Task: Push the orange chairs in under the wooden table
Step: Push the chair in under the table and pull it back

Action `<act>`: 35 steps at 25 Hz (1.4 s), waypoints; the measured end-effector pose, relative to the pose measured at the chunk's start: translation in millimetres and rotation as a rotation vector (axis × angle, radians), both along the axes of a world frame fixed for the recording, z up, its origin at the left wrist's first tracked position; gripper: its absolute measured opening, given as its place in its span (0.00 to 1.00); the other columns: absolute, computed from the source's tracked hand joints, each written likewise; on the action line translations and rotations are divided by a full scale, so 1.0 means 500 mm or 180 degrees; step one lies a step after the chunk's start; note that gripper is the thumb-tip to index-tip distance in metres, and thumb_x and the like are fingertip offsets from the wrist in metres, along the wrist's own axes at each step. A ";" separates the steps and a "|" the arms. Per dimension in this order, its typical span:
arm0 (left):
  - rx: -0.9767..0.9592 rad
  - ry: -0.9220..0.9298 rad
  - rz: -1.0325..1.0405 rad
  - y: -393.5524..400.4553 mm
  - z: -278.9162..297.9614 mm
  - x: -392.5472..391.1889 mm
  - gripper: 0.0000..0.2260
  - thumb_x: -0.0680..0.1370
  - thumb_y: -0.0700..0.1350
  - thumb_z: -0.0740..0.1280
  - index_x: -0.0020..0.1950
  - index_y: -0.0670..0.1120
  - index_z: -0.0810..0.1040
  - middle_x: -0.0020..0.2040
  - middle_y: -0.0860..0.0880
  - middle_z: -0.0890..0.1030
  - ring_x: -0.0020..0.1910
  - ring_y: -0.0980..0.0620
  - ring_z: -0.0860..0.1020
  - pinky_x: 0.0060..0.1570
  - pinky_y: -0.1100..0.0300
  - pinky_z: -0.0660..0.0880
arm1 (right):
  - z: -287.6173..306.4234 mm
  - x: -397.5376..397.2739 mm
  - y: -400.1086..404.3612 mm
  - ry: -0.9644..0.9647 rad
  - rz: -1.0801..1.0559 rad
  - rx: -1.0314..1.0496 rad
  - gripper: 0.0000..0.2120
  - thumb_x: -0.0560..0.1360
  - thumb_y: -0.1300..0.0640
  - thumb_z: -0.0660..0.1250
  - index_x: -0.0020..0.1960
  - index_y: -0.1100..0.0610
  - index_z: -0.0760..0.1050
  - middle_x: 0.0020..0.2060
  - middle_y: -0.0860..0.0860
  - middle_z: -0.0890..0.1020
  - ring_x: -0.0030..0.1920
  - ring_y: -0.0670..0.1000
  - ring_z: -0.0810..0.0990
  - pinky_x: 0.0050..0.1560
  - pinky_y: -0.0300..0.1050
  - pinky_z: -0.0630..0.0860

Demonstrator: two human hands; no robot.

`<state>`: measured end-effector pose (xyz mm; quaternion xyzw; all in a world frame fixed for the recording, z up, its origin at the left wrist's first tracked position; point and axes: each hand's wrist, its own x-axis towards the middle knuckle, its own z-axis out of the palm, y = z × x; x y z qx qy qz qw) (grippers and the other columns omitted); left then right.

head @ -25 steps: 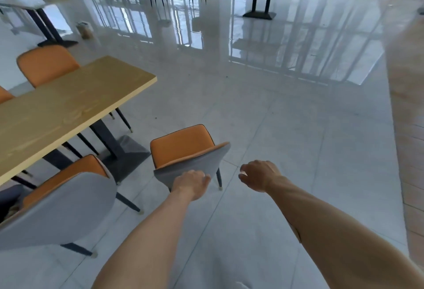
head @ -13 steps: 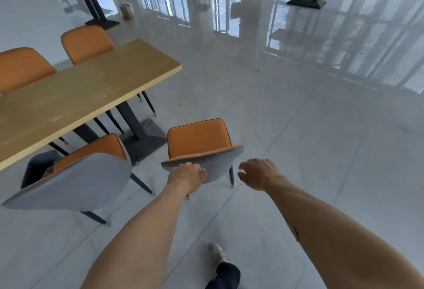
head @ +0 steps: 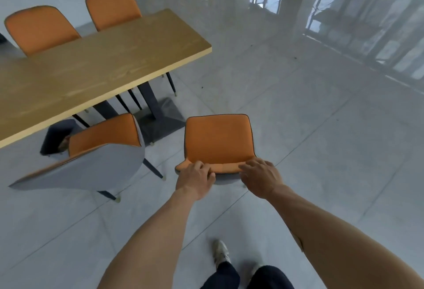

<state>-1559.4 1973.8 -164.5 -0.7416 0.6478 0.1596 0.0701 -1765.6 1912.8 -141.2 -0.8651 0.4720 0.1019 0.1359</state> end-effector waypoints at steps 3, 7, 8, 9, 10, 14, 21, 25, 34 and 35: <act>0.0059 0.0060 0.0101 -0.016 -0.026 0.012 0.21 0.82 0.58 0.47 0.67 0.52 0.73 0.63 0.48 0.76 0.60 0.48 0.73 0.58 0.51 0.69 | -0.034 0.014 -0.028 -0.0002 0.0062 0.0071 0.19 0.83 0.45 0.52 0.70 0.46 0.71 0.66 0.47 0.76 0.68 0.53 0.71 0.67 0.52 0.67; 0.0202 0.0150 0.0060 -0.035 -0.061 0.020 0.24 0.82 0.58 0.44 0.70 0.52 0.70 0.68 0.49 0.74 0.65 0.46 0.71 0.65 0.49 0.65 | -0.091 0.027 -0.039 -0.0065 0.0013 0.0357 0.22 0.83 0.42 0.44 0.71 0.44 0.67 0.69 0.46 0.74 0.70 0.53 0.69 0.67 0.59 0.64; 0.0110 0.0103 0.0027 -0.031 -0.070 0.022 0.25 0.81 0.59 0.44 0.69 0.52 0.71 0.67 0.49 0.75 0.64 0.46 0.72 0.65 0.49 0.65 | -0.106 0.027 -0.032 -0.0130 0.0012 0.0283 0.22 0.83 0.42 0.44 0.70 0.44 0.68 0.67 0.46 0.75 0.68 0.52 0.70 0.66 0.60 0.63; -0.0057 0.0028 -0.0020 -0.030 -0.076 0.023 0.26 0.81 0.59 0.43 0.67 0.52 0.73 0.66 0.49 0.77 0.63 0.46 0.74 0.64 0.50 0.67 | -0.116 0.028 -0.028 -0.0199 0.0015 0.0130 0.22 0.82 0.42 0.43 0.68 0.44 0.70 0.65 0.45 0.76 0.67 0.52 0.71 0.65 0.61 0.63; -0.0211 -0.0034 -0.0023 -0.030 -0.081 0.022 0.27 0.80 0.60 0.43 0.65 0.52 0.75 0.64 0.49 0.78 0.60 0.47 0.75 0.62 0.51 0.69 | -0.125 0.028 -0.026 -0.0246 0.0005 -0.0030 0.23 0.82 0.42 0.44 0.66 0.45 0.72 0.63 0.45 0.78 0.64 0.52 0.73 0.63 0.60 0.63; -0.0655 -0.0089 0.0115 -0.025 -0.091 0.015 0.27 0.80 0.60 0.46 0.56 0.50 0.82 0.56 0.49 0.83 0.52 0.46 0.79 0.55 0.53 0.72 | -0.151 0.035 -0.022 -0.0431 -0.0030 -0.0481 0.23 0.81 0.44 0.45 0.61 0.47 0.77 0.55 0.46 0.83 0.55 0.53 0.79 0.55 0.55 0.69; -0.0729 -0.0181 0.0290 -0.023 -0.098 0.004 0.25 0.81 0.58 0.48 0.52 0.49 0.83 0.50 0.48 0.84 0.47 0.46 0.80 0.50 0.54 0.71 | -0.167 0.041 -0.041 -0.0621 0.0023 -0.0705 0.22 0.81 0.45 0.49 0.50 0.50 0.81 0.44 0.48 0.86 0.46 0.56 0.83 0.48 0.51 0.74; -0.0750 -0.0206 0.0410 -0.015 -0.094 -0.012 0.25 0.82 0.58 0.48 0.51 0.47 0.83 0.49 0.46 0.84 0.46 0.45 0.80 0.50 0.53 0.72 | -0.168 0.030 -0.054 -0.0846 0.0236 -0.0826 0.24 0.80 0.41 0.50 0.48 0.50 0.81 0.43 0.48 0.85 0.45 0.56 0.83 0.43 0.47 0.75; -0.0851 -0.0337 0.1074 0.012 -0.104 -0.159 0.26 0.82 0.58 0.47 0.51 0.48 0.82 0.47 0.46 0.84 0.45 0.46 0.80 0.51 0.52 0.73 | -0.178 -0.075 -0.106 -0.1131 0.0910 -0.0856 0.24 0.79 0.37 0.51 0.42 0.49 0.80 0.37 0.46 0.84 0.42 0.52 0.84 0.35 0.43 0.73; -0.0889 -0.0338 0.1190 0.013 -0.106 -0.185 0.26 0.82 0.58 0.47 0.51 0.48 0.82 0.47 0.46 0.84 0.45 0.45 0.80 0.52 0.51 0.73 | -0.180 -0.093 -0.117 -0.1171 0.1017 -0.0828 0.25 0.79 0.37 0.51 0.42 0.49 0.80 0.36 0.46 0.84 0.41 0.53 0.84 0.34 0.43 0.73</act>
